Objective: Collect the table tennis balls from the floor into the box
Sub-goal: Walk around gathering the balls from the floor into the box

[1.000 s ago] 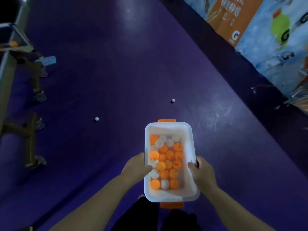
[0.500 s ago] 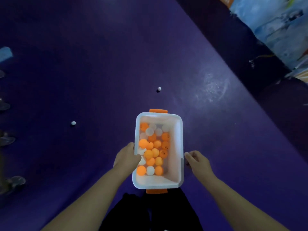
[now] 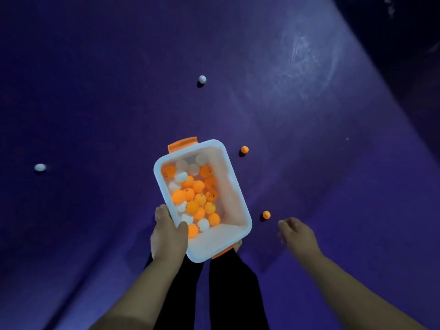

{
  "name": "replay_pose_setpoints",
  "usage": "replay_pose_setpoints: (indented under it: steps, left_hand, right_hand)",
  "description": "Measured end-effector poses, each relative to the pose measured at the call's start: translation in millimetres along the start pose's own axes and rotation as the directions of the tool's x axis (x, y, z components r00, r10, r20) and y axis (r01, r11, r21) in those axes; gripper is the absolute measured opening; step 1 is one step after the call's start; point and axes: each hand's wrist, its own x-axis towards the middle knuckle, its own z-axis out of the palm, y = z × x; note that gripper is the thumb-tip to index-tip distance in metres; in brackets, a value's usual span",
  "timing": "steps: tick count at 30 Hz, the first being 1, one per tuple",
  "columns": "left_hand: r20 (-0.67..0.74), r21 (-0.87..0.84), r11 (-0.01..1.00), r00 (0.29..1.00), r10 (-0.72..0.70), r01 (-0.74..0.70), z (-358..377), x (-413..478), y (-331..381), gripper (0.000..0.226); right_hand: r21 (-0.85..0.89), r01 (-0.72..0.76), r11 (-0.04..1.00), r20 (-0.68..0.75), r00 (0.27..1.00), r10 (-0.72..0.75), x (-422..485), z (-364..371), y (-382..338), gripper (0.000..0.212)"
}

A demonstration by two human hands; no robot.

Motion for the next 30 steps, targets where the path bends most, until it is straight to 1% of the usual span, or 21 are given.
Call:
replay_pose_setpoints:
  steps: [1, 2, 4, 6, 9, 11, 13, 15, 18, 20, 23, 25, 27, 30]
  left_hand:
    - [0.007, -0.012, 1.000, 1.000, -0.018, 0.018, 16, 18, 1, 0.043]
    - [0.006, -0.036, 0.999, 1.000, -0.028, 0.028, 31, 38, 2, 0.038]
    - [0.000, -0.057, 0.998, 1.000, -0.024, 0.024, 62, 75, 1, 0.022]
    - [-0.030, -0.079, 0.997, 0.999, 0.013, -0.016, 91, 111, -1, 0.021]
    - [-0.004, -0.151, 0.988, 1.000, 0.009, -0.009, 125, 150, -8, 0.019]
    - [-0.027, -0.182, 0.983, 1.000, 0.017, -0.021, 142, 172, -17, 0.021]
    - [-0.043, -0.243, 0.970, 0.999, 0.021, -0.031, 155, 191, -26, 0.022]
    - [-0.045, -0.318, 0.948, 0.999, 0.009, -0.023, 168, 208, -35, 0.028]
    - [-0.050, -0.341, 0.940, 0.999, -0.003, -0.014, 184, 230, -45, 0.029]
    - [-0.069, -0.363, 0.931, 0.997, 0.015, -0.039, 193, 243, -47, 0.027]
    - [-0.027, -0.406, 0.913, 0.999, 0.026, -0.035, 199, 256, -42, 0.023]
    - [-0.050, -0.411, 0.911, 0.999, 0.004, -0.024, 198, 262, -45, 0.023]
    - [-0.089, -0.409, 0.912, 0.995, -0.032, -0.008, 191, 269, -46, 0.026]
    - [-0.088, -0.491, 0.871, 0.996, -0.035, -0.012, 184, 279, -51, 0.030]
  right_hand:
    - [-0.029, -0.022, 0.999, 0.000, 1.000, 0.022, 23, 11, 8, 0.024]
    - [-0.057, -0.038, 0.998, -0.003, 0.999, 0.038, 48, 22, 17, 0.025]
    - [-0.092, -0.081, 0.992, -0.025, 0.997, 0.079, 97, 46, 36, 0.023]
    - [-0.096, -0.121, 0.988, -0.058, 0.992, 0.116, 144, 69, 56, 0.020]
    - [-0.124, -0.200, 0.972, -0.123, 0.975, 0.185, 204, 101, 90, 0.017]
    - [-0.150, -0.244, 0.958, -0.167, 0.962, 0.218, 240, 121, 113, 0.025]
    - [-0.244, -0.268, 0.932, -0.189, 0.956, 0.226, 268, 139, 132, 0.036]
    - [-0.324, -0.292, 0.900, -0.192, 0.952, 0.240, 290, 156, 144, 0.045]
    - [-0.327, -0.343, 0.881, -0.192, 0.937, 0.293, 316, 179, 158, 0.056]
    - [-0.297, -0.364, 0.883, -0.192, 0.928, 0.318, 329, 192, 163, 0.053]
    - [-0.303, -0.362, 0.881, -0.218, 0.927, 0.306, 342, 205, 161, 0.038]
    - [-0.318, -0.337, 0.886, -0.243, 0.932, 0.268, 348, 211, 150, 0.031]
    - [-0.295, -0.250, 0.922, -0.296, 0.942, 0.161, 360, 213, 125, 0.027]
    - [-0.214, -0.097, 0.972, -0.415, 0.910, 0.000, 388, 209, 67, 0.022]
